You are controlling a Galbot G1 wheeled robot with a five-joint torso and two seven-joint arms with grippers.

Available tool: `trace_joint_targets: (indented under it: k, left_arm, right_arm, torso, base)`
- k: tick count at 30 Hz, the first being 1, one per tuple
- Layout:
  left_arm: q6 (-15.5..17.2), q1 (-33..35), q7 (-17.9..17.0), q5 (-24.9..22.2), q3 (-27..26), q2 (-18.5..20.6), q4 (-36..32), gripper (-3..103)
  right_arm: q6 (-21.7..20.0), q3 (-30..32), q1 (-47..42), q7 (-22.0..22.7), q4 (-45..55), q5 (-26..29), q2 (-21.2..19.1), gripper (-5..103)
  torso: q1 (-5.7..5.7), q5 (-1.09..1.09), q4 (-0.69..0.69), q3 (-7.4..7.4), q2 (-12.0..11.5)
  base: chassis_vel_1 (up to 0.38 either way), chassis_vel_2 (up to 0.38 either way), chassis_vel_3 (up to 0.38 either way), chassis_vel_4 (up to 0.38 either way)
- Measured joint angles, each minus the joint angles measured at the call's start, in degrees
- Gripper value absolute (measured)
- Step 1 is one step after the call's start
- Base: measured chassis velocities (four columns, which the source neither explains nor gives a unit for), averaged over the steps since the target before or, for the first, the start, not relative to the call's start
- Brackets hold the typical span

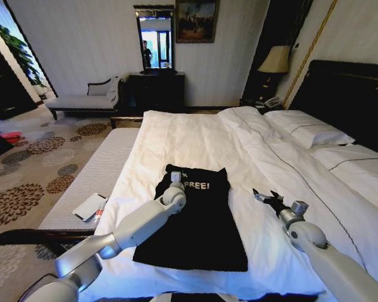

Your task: Fold the clothes on the bed.

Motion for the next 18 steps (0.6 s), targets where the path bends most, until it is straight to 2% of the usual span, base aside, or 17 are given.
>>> trace_joint_targets:
  k: [3, 5, 9, 11, 14, 15, 17, 18]
  left_arm:
    - [0.4, 1.0, 1.0, 2.4, 1.3, 2.8, -3.0, 41]
    - [0.4, 1.3, 1.3, 3.0, 1.5, 3.2, -3.3, 41]
    - [-0.2, 2.8, 2.7, 5.5, 0.2, 6.1, -5.0, 62]
    - [-0.3, 2.8, 2.7, 5.6, -0.2, 6.3, -5.0, 62]
    - [-1.3, 3.9, 4.3, 5.8, -4.8, 9.1, -4.9, 79]
    - [-1.3, 3.9, 4.3, 5.8, -4.8, 9.1, -4.9, 79]
    - [-1.6, 4.8, 5.7, 5.6, -8.2, 10.8, -4.6, 89]
    - [-1.7, 5.2, 6.4, 5.5, -9.8, 11.4, -4.2, 89]
  right_arm:
    - [0.0, -0.8, 0.8, 0.0, -0.2, 0.0, -0.1, 100]
    - [0.0, -0.9, 0.9, 0.0, -0.2, 0.0, -0.1, 100]
    - [0.0, -1.9, 2.3, -0.2, -0.5, 0.3, -0.5, 100]
    - [0.0, -2.0, 2.5, -0.3, -0.5, 0.4, -0.6, 100]
    - [0.0, -3.5, 4.4, -0.7, -0.9, 0.9, -1.1, 100]
    - [0.0, -3.5, 4.4, -0.7, -0.9, 0.9, -1.1, 100]
    - [0.0, -5.0, 6.1, -0.8, -1.2, 1.2, -1.5, 100]
    - [0.0, -5.6, 7.0, -0.8, -1.4, 1.3, -1.7, 100]
  torso:
    - [0.00, 0.00, 0.01, 0.00, 0.0]
    - [0.00, 0.00, 0.01, 0.00, 0.0]
    - [0.00, -0.01, 0.00, 0.00, 0.0]
    - [0.00, -0.01, -0.01, 0.00, 0.0]
    - [0.00, -0.02, -0.01, 0.00, 0.0]
    - [0.00, -0.02, -0.01, 0.00, 0.0]
    - [0.00, -0.01, 0.01, 0.00, 0.0]
    - [0.00, -0.01, 0.02, 0.01, 0.0]
  base:
    - [0.000, 0.000, 0.000, 0.000]
    - [0.000, 0.000, 0.000, 0.000]
    - [0.000, 0.000, 0.000, 0.000]
    - [0.000, 0.000, 0.000, 0.000]
    - [0.000, 0.000, 0.000, 0.000]
    - [0.000, 0.000, 0.000, 0.000]
    - [0.000, 0.000, 0.000, 0.000]
    - [0.000, 0.000, 0.000, 0.000]
